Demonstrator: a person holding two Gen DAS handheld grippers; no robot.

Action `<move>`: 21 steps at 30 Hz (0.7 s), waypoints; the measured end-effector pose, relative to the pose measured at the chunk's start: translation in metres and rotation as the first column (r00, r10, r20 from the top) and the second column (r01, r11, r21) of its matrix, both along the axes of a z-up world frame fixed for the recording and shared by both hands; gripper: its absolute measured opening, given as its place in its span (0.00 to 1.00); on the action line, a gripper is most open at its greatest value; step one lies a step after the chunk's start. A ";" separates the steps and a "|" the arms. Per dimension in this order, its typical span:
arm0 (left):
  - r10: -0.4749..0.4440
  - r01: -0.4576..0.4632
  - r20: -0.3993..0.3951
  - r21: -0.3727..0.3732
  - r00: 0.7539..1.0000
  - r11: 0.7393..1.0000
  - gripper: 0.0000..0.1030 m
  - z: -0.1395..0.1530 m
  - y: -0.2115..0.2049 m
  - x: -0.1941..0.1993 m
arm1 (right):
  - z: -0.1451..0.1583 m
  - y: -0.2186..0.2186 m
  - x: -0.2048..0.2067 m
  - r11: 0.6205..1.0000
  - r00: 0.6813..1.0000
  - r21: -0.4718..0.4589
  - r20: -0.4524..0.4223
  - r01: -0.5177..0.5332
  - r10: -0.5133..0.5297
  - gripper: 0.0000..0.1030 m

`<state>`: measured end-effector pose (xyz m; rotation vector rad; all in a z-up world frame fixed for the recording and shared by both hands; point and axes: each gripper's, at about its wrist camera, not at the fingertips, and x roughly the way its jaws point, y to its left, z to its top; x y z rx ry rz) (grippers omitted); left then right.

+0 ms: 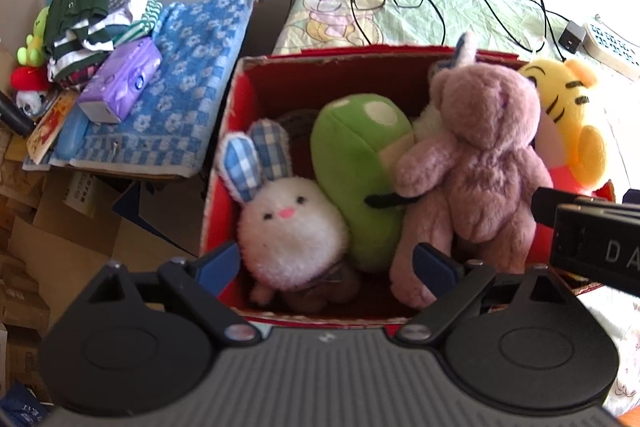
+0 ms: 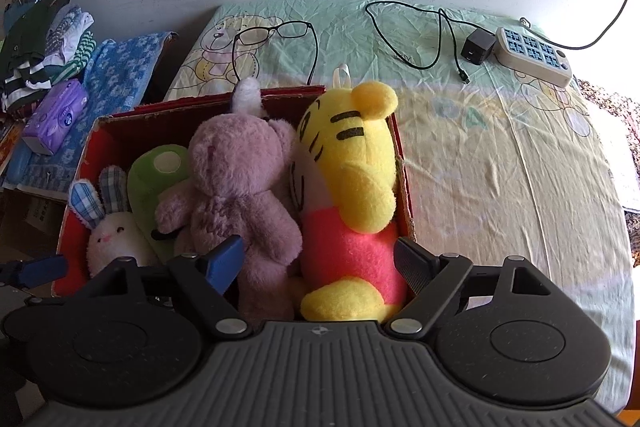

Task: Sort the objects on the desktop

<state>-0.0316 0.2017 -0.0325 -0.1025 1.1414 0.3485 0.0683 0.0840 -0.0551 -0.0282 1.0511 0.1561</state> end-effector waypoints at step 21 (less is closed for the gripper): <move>-0.027 0.027 -0.003 0.029 1.000 0.999 0.74 -0.001 0.002 0.011 | -0.004 -0.001 0.011 0.998 0.999 0.055 -0.005 -0.032 0.032 0.81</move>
